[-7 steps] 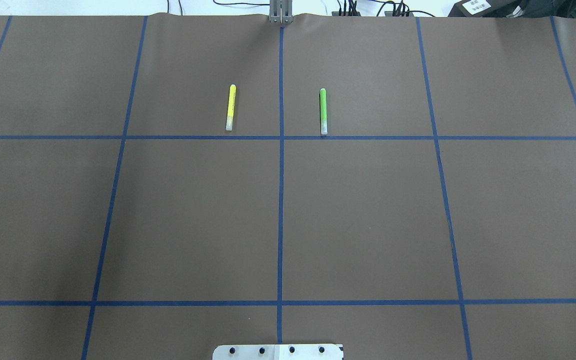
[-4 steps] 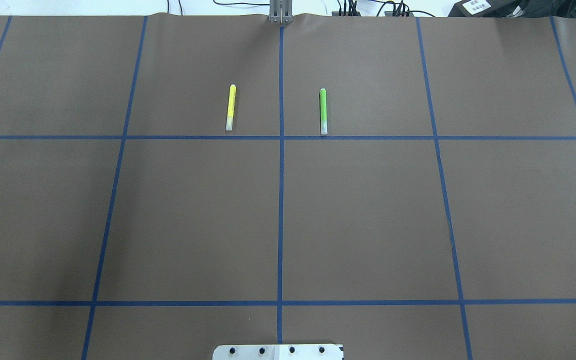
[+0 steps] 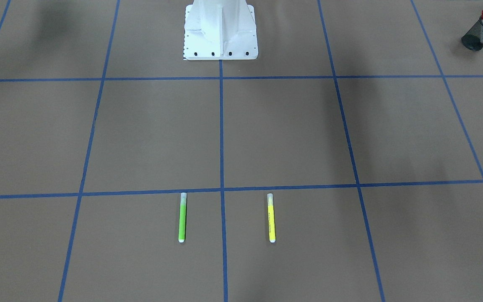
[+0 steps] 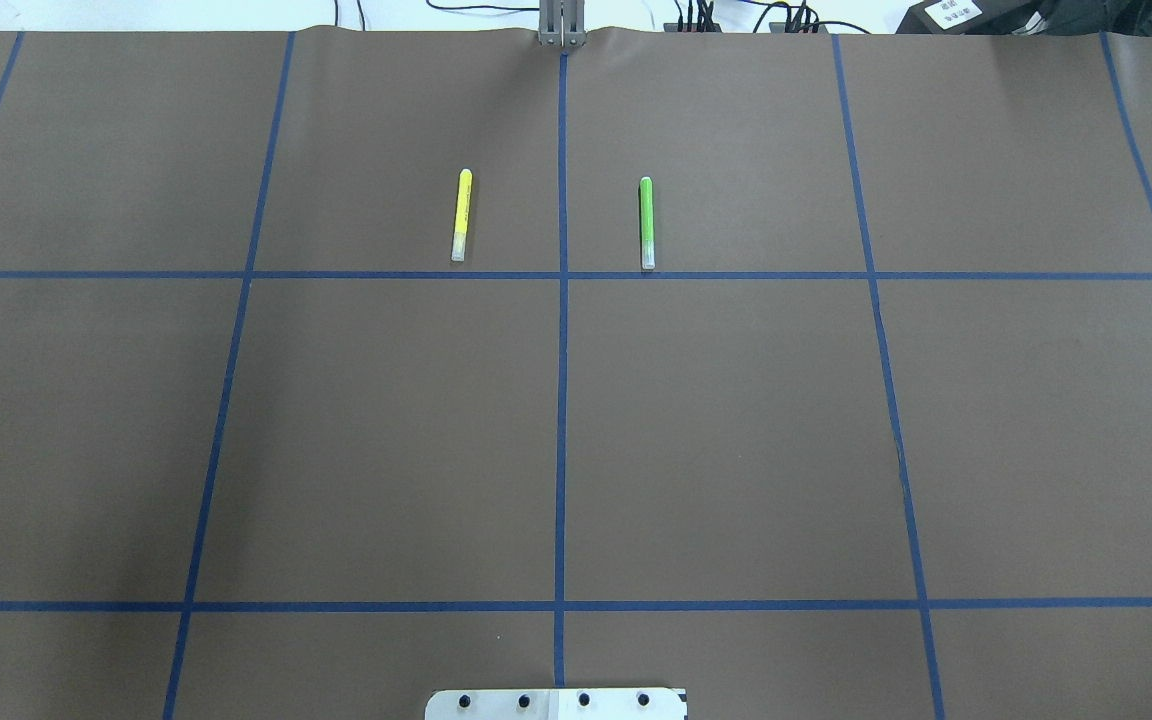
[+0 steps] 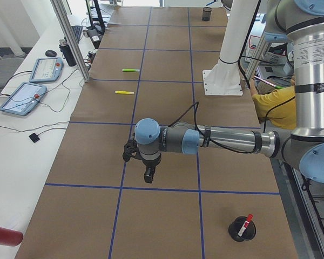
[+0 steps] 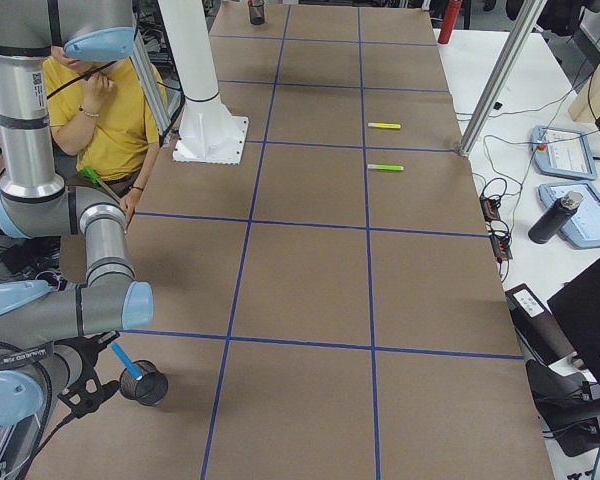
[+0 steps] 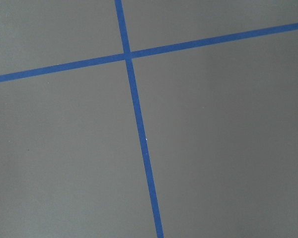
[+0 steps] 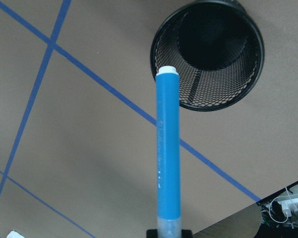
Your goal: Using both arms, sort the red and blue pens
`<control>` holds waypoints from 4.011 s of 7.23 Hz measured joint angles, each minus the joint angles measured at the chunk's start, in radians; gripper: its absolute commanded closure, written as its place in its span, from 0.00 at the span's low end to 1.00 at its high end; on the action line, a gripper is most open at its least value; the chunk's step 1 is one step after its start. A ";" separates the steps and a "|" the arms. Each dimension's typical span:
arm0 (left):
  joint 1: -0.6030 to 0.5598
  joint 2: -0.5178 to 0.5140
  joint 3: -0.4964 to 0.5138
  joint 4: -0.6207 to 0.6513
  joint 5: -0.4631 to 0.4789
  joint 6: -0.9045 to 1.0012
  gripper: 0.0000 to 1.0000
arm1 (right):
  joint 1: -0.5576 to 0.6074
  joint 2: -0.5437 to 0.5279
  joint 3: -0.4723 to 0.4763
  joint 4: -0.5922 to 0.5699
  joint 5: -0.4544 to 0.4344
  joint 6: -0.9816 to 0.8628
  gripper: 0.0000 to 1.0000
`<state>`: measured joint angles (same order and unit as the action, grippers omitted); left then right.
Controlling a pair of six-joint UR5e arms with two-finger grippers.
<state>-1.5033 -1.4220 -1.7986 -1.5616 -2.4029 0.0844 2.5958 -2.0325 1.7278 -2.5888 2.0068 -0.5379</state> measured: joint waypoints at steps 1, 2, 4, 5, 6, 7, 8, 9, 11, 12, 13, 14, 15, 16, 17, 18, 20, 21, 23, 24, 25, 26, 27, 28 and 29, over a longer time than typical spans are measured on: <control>0.000 0.000 -0.001 0.000 -0.012 0.000 0.00 | 0.001 -0.001 -0.016 0.022 -0.011 0.001 1.00; 0.000 0.000 -0.003 -0.001 -0.016 0.000 0.00 | 0.001 -0.001 -0.033 0.038 -0.016 0.002 1.00; 0.000 0.000 -0.010 -0.001 -0.018 0.000 0.00 | 0.001 -0.001 -0.056 0.065 -0.016 0.025 1.00; 0.000 0.000 -0.013 -0.002 -0.019 0.000 0.00 | 0.000 -0.001 -0.062 0.071 -0.013 0.040 1.00; 0.000 0.000 -0.015 -0.002 -0.019 0.000 0.00 | 0.000 -0.001 -0.064 0.073 -0.004 0.049 1.00; 0.000 0.000 -0.017 -0.002 -0.019 0.000 0.00 | 0.000 -0.001 -0.065 0.074 0.010 0.059 1.00; 0.000 0.000 -0.018 -0.002 -0.019 0.000 0.00 | -0.001 -0.001 -0.065 0.074 0.031 0.078 1.00; 0.000 0.000 -0.019 -0.002 -0.019 0.000 0.00 | -0.001 -0.001 -0.066 0.074 0.050 0.096 1.00; 0.000 0.000 -0.020 -0.001 -0.026 0.000 0.00 | -0.002 -0.005 -0.066 0.073 0.069 0.108 0.80; 0.000 0.000 -0.020 -0.001 -0.030 0.000 0.00 | -0.002 -0.009 -0.066 0.073 0.075 0.106 0.01; 0.000 0.000 -0.020 -0.001 -0.034 0.000 0.00 | -0.002 -0.012 -0.066 0.073 0.081 0.104 0.00; 0.000 0.000 -0.021 0.000 -0.035 0.000 0.00 | -0.002 -0.013 -0.065 0.073 0.088 0.104 0.00; 0.000 0.000 -0.020 0.000 -0.036 0.000 0.00 | -0.002 -0.013 -0.064 0.074 0.092 0.104 0.00; 0.000 0.000 -0.020 0.000 -0.036 0.000 0.00 | -0.004 -0.010 -0.061 0.076 0.096 0.103 0.00; 0.000 0.000 -0.020 0.000 -0.036 0.000 0.00 | -0.006 -0.005 -0.059 0.078 0.103 0.103 0.00; 0.000 0.000 -0.020 0.000 -0.036 0.000 0.00 | -0.008 0.001 -0.057 0.095 0.116 0.102 0.00; 0.000 0.000 -0.014 0.001 -0.046 0.000 0.00 | -0.038 0.004 -0.057 0.205 0.154 0.096 0.00; 0.000 0.001 -0.009 0.002 -0.050 0.000 0.00 | -0.098 0.006 -0.058 0.280 0.195 0.098 0.00; 0.000 0.001 0.009 0.006 -0.053 -0.001 0.00 | -0.262 0.027 -0.061 0.424 0.314 0.112 0.00; 0.001 0.002 0.022 0.005 -0.053 -0.002 0.00 | -0.344 0.065 -0.061 0.469 0.356 0.116 0.00; 0.001 0.002 0.030 0.005 -0.053 -0.004 0.00 | -0.428 0.119 -0.061 0.500 0.383 0.117 0.00; 0.001 0.002 0.034 0.005 -0.053 -0.007 0.00 | -0.508 0.178 -0.061 0.527 0.401 0.116 0.00; 0.001 0.002 0.037 0.005 -0.053 -0.009 0.00 | -0.585 0.231 -0.061 0.561 0.416 0.116 0.00; 0.002 0.002 0.044 0.004 -0.053 -0.010 0.00 | -0.659 0.266 -0.061 0.615 0.437 0.116 0.00; 0.002 0.001 0.049 0.003 -0.053 -0.010 0.00 | -0.726 0.287 -0.061 0.685 0.465 0.130 0.00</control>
<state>-1.5018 -1.4208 -1.7493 -1.5589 -2.4556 0.0745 1.8703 -1.7459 1.6668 -1.9041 2.4715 -0.4083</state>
